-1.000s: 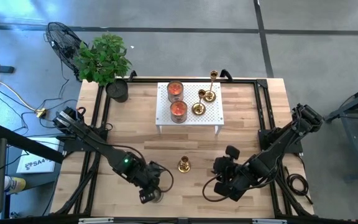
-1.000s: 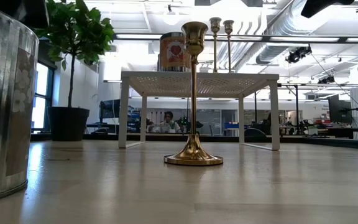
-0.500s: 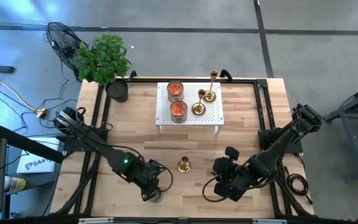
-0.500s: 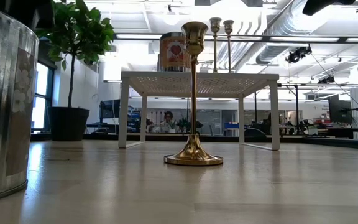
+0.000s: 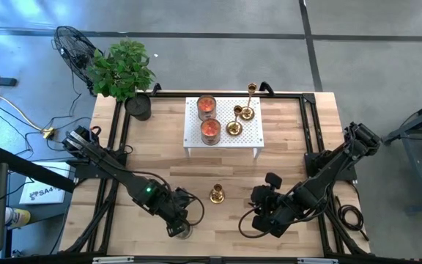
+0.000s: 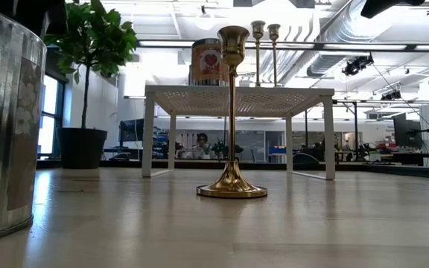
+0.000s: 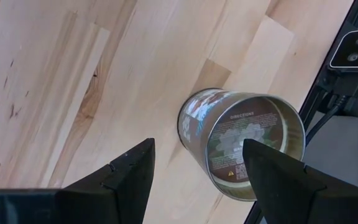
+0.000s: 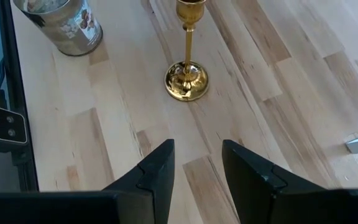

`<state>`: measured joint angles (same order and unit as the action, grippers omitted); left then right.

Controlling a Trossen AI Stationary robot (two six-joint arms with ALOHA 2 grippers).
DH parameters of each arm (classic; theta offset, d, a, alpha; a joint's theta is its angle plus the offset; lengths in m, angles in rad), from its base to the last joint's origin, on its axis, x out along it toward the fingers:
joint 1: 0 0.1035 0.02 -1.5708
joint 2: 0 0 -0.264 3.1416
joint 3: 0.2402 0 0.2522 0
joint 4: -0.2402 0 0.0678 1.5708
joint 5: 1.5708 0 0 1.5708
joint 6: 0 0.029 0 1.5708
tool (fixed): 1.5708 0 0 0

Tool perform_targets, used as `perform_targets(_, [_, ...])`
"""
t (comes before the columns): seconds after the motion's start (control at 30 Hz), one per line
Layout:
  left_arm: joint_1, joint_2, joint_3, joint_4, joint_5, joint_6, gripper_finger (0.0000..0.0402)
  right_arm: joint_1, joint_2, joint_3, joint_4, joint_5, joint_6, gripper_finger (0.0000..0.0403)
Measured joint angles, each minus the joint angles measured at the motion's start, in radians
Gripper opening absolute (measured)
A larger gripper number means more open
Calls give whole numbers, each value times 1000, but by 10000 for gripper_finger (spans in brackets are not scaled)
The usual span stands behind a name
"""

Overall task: Pick & Place candle stick holders
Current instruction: Put the brown scented candle on the shelf

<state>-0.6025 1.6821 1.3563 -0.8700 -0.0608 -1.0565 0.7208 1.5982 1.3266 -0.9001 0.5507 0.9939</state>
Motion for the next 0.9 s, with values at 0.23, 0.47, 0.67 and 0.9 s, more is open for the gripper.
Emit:
perform_targets(0.23, [0, 0, 0, 0, 0, 0, 239, 5, 0, 0, 11, 1, 0, 129])
perform_targets(0.47, [0, 0, 0, 0, 0, 0, 239, 34, 0, 0, 16, 30, 21, 129])
perform_targets(0.67, [-1, 0, 0, 0, 3, -6, 239, 62, 0, 0, 15, 65, 38, 129])
perform_targets(0.9, [-1, 3, 0, 0, -9, -11, 239, 74, 0, 0, 15, 87, 42, 129])
